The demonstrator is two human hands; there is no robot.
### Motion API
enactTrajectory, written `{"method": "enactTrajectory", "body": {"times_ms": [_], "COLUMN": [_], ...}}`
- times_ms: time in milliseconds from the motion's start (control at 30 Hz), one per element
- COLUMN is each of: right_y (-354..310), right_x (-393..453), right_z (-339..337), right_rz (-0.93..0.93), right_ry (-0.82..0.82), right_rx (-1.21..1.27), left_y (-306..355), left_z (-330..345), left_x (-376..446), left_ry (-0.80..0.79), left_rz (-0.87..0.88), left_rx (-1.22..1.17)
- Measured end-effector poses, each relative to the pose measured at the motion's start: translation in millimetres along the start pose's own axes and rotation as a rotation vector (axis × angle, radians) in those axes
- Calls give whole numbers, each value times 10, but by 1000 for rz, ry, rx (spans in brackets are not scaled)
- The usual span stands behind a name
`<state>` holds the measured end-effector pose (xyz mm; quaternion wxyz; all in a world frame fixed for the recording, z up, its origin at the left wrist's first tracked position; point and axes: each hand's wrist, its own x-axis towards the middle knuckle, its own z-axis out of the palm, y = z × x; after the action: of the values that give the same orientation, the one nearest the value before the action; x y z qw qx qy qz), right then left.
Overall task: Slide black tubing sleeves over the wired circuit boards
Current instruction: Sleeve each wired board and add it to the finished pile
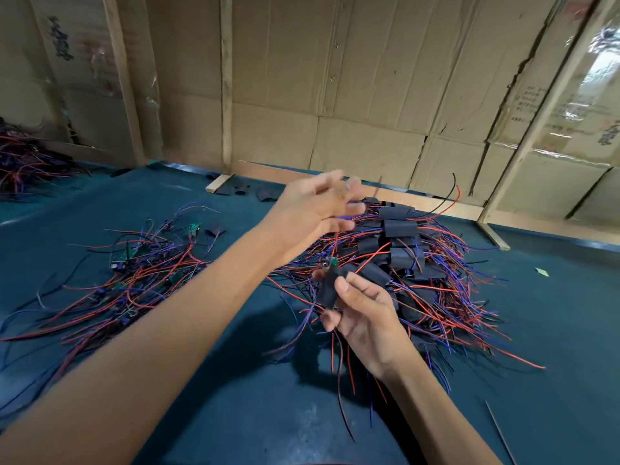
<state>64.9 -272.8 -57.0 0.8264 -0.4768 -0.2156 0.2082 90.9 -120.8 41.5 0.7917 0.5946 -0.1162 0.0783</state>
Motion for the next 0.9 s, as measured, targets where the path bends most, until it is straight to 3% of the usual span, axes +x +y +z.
{"method": "enactTrajectory", "body": {"times_ms": [100, 167, 233, 333, 433, 600, 700, 800, 900], "right_y": [-15, -37, -63, -91, -103, -77, -59, -55, -66], "right_x": [15, 15, 5, 1, -2, 14, 12, 3, 9], "right_z": [-6, -21, -40, -104, -144, -173, -187, -181, -183], "right_rz": [8, 2, 3, 20, 64, 181, 225, 219, 184], "right_ry": [23, 15, 20, 49, 32, -122, -205, -212, -168], "right_rx": [80, 103, 155, 282, 374, 354, 347, 310, 335], "left_y": [-288, -511, -707, -892, -943, -870, -871, -859, -849], "left_z": [-104, -204, -261, -260, -238, -263, -283, -328, -372], "left_x": [-65, -137, -247, -416, -507, -500, -480, -436, -434], "left_ry": [291, 480, 421, -4, -217, -167, -55, 81, 86], "left_rz": [166, 166, 33, -264, -318, -321, -265, -175, -161], "left_rx": [491, 714, 552, 87, -118, -175, -261, -370, -421]}}
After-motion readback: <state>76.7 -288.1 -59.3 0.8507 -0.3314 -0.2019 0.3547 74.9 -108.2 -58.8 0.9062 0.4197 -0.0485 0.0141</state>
